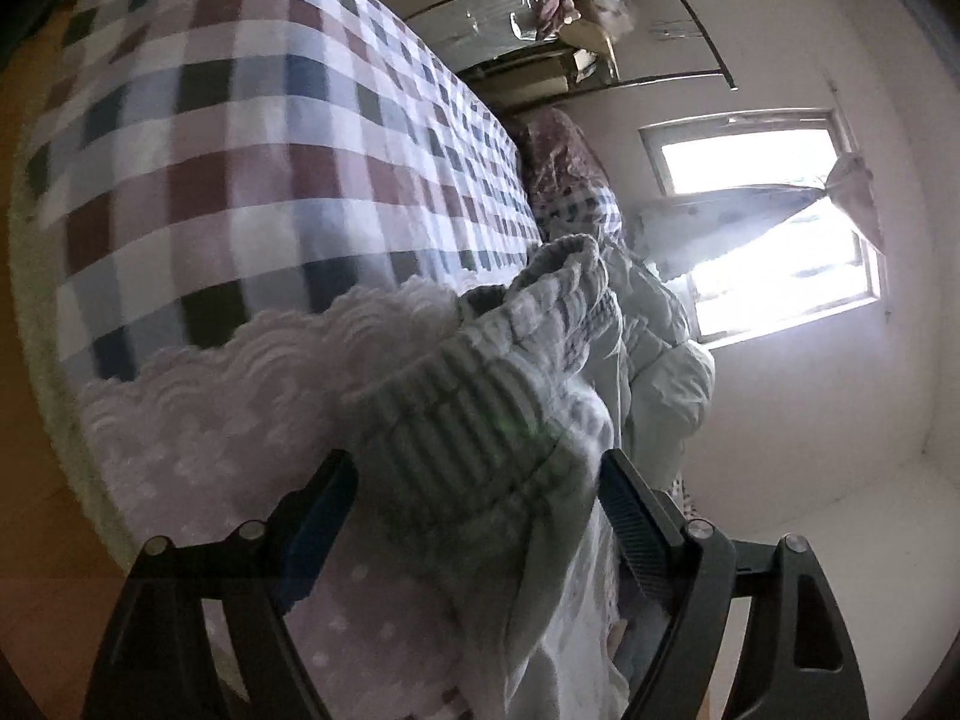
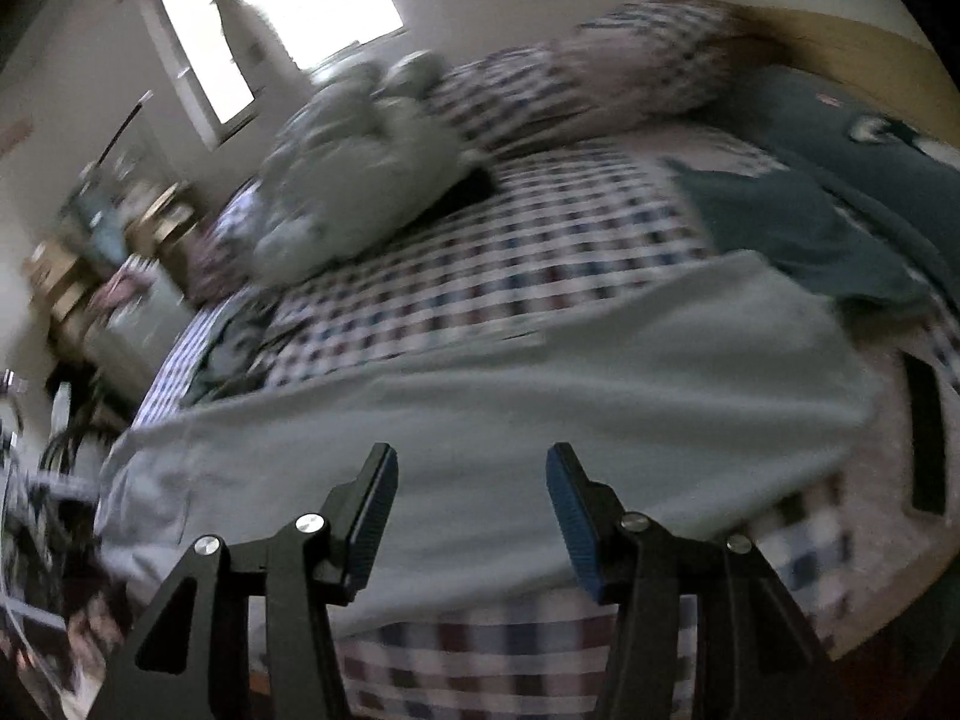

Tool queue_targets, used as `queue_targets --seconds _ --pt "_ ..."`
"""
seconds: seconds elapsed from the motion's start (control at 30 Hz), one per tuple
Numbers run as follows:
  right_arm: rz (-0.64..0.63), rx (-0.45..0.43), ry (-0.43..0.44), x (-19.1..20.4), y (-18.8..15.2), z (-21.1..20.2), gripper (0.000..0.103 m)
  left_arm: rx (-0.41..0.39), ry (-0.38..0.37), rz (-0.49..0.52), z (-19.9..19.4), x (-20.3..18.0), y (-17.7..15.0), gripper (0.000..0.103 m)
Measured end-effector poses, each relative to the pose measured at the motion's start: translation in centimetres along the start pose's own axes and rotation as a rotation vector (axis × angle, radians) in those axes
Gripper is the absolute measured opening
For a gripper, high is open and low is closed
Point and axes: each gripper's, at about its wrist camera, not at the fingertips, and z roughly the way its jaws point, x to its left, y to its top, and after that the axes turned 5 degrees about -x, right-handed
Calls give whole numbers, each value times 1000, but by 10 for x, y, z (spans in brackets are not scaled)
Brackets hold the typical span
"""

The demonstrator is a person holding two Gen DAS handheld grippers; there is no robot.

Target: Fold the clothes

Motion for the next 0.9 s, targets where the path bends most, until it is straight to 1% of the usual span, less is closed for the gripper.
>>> queue_targets --seconds 0.1,0.17,0.2,0.23,0.27,0.33,0.43,0.53,0.67,0.77,0.9 --pt "-50 26 39 28 -9 10 55 -12 20 -30 7 1 5 85" --pt "-65 42 59 39 -14 15 55 -13 34 -46 11 2 7 83" --pt "-69 50 68 43 -17 18 55 -11 42 -52 12 3 8 75" --pt "-72 56 75 46 -19 20 55 -10 51 -53 13 4 8 63" --pt "-74 62 81 49 -21 21 55 -12 67 -45 10 5 8 59" --pt "-72 71 85 50 -24 25 55 -20 83 -15 5 1 7 47" --pt "-67 84 89 51 -29 30 55 -39 107 66 6 -27 3 43" --pt "-55 86 94 47 -32 30 55 -53 102 145 -4 -55 -4 42" --pt "-37 82 109 41 -34 30 55 -53 59 284 -12 -113 -19 40" --pt "-19 78 131 35 -38 27 55 -32 14 401 -11 -166 -37 38" --pt "-14 68 165 26 -43 23 55 16 -35 580 -5 -238 -81 37"
